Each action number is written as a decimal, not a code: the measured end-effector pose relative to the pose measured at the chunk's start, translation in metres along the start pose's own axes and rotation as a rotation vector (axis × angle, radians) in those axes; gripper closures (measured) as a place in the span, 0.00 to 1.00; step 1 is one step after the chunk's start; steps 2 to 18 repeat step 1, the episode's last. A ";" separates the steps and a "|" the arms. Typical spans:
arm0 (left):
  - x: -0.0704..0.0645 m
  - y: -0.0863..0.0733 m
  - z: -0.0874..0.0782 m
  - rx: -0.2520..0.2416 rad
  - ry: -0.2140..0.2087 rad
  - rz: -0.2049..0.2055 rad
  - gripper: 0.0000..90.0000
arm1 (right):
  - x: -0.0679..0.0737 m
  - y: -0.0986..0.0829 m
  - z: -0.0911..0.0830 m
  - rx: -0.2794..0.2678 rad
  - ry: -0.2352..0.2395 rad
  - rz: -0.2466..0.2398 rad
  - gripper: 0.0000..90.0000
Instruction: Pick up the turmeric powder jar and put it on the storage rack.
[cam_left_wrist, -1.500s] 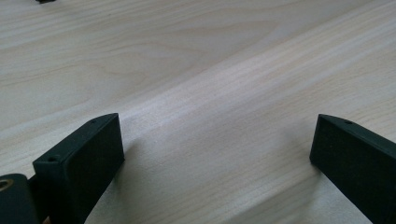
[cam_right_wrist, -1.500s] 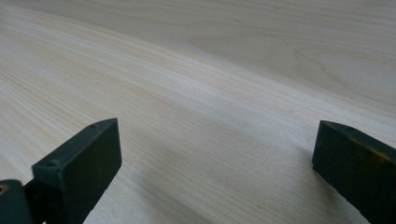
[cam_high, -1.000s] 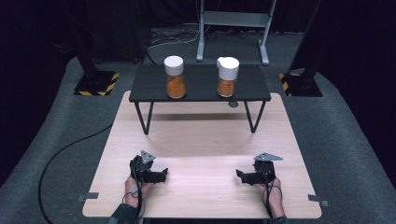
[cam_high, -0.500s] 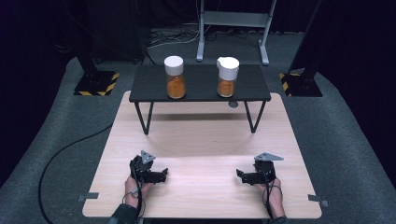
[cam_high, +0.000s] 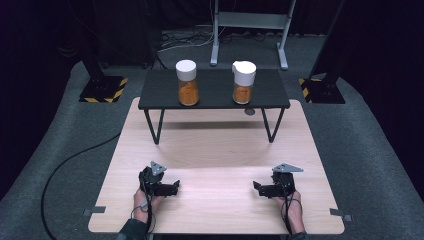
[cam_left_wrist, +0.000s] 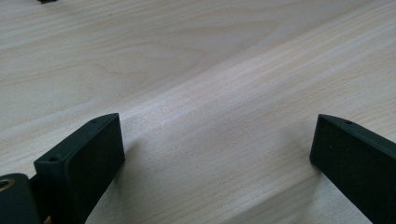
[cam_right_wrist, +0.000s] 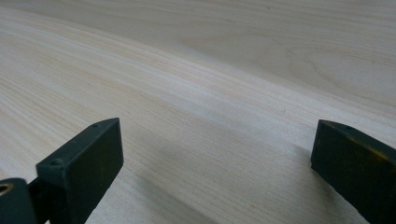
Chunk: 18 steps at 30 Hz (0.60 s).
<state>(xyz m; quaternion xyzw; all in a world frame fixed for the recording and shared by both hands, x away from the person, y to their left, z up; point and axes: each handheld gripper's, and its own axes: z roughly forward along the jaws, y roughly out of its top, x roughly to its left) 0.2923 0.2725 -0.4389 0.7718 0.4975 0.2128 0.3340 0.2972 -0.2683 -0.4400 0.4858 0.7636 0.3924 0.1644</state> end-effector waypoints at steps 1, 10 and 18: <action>0.000 0.000 0.000 0.000 0.000 0.000 0.03 | 0.000 0.000 0.000 0.001 -0.002 -0.001 0.01; 0.000 0.000 0.000 0.000 0.000 0.000 0.03 | 0.000 0.000 0.000 0.001 -0.002 -0.001 0.01; 0.000 0.000 0.000 0.000 0.000 0.000 0.03 | 0.000 0.000 0.000 0.001 -0.002 -0.001 0.01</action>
